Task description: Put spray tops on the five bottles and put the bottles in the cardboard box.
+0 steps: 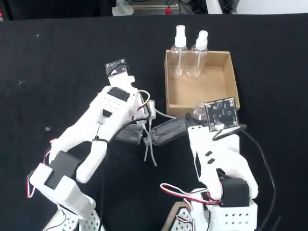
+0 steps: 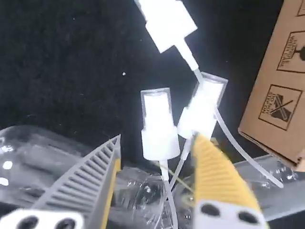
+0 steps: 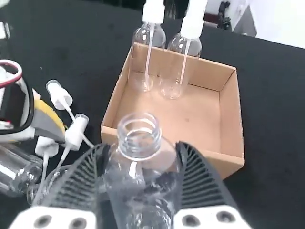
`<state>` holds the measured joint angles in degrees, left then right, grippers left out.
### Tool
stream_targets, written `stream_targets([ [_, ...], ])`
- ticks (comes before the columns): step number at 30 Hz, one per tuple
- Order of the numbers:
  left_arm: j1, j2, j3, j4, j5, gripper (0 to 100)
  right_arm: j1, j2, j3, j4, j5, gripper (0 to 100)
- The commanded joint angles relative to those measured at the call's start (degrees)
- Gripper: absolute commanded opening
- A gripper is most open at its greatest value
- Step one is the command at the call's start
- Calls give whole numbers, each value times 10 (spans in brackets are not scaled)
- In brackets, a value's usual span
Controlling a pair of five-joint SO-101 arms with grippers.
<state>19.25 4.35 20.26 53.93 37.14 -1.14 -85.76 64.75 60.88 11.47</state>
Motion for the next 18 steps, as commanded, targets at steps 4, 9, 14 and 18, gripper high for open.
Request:
stream_targets([
  [4,2,0,-24,-32,4,241,9,-7,-2,-20,-4,11],
  [9,0,14,-2,-49,4,227,9,-7,-1,-20,-4,11],
  [14,-20,19,2,-49,5,167,9,-7,-1,-20,-4,11],
  [18,-30,20,4,-45,5,152,9,-7,-1,-20,-4,11],
])
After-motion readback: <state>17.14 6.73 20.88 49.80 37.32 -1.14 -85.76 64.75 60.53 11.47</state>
